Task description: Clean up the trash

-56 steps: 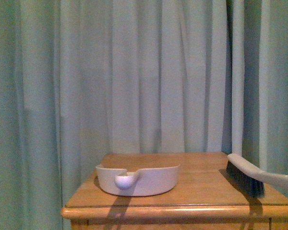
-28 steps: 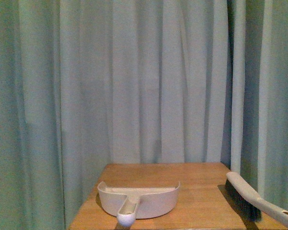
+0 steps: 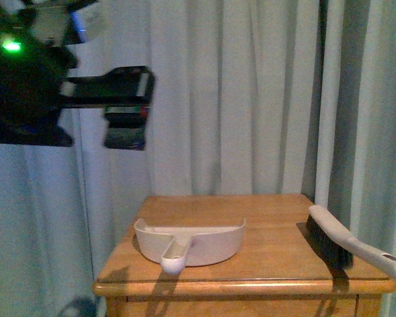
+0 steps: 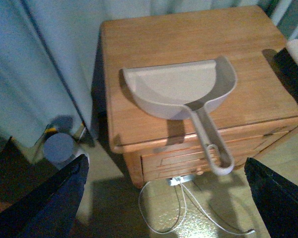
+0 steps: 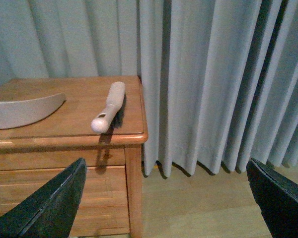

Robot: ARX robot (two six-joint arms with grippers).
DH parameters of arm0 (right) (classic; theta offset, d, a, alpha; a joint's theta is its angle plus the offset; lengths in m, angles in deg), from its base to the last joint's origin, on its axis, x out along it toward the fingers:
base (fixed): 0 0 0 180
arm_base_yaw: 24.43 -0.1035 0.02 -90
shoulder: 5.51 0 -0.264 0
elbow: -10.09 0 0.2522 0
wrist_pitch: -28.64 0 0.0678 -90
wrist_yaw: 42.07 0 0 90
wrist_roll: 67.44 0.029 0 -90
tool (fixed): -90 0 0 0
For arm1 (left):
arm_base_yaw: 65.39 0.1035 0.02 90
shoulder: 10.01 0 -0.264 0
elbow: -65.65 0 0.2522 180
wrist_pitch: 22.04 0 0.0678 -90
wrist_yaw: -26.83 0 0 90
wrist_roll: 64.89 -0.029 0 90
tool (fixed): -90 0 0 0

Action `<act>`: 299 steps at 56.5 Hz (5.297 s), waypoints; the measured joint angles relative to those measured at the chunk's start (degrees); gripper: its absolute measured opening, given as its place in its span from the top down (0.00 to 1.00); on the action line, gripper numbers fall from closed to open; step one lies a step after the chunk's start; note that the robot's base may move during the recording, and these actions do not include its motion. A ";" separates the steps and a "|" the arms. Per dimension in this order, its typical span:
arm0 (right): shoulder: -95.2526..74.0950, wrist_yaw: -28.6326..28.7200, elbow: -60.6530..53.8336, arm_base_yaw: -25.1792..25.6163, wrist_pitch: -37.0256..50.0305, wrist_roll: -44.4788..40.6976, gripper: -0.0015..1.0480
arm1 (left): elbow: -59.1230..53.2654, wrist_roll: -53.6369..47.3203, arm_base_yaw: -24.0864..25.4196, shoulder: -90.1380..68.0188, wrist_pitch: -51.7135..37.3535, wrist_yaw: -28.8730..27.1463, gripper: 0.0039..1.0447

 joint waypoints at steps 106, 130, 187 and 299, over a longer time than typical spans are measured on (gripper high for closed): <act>0.00 0.00 0.00 0.00 0.00 0.00 0.07 | 16.90 8.48 -6.34 -36.15 -0.13 -13.20 0.33; 0.00 0.00 0.00 0.00 0.00 0.00 0.07 | 15.54 6.60 -6.23 -35.17 -2.25 -12.09 0.73; 0.00 0.00 0.00 0.00 0.00 0.00 0.07 | -44.33 -8.61 19.02 44.81 -49.55 11.69 0.73; -106.62 -7.91 74.90 -13.18 -18.01 15.52 0.07 | -61.11 6.97 30.93 69.40 -42.58 19.50 0.73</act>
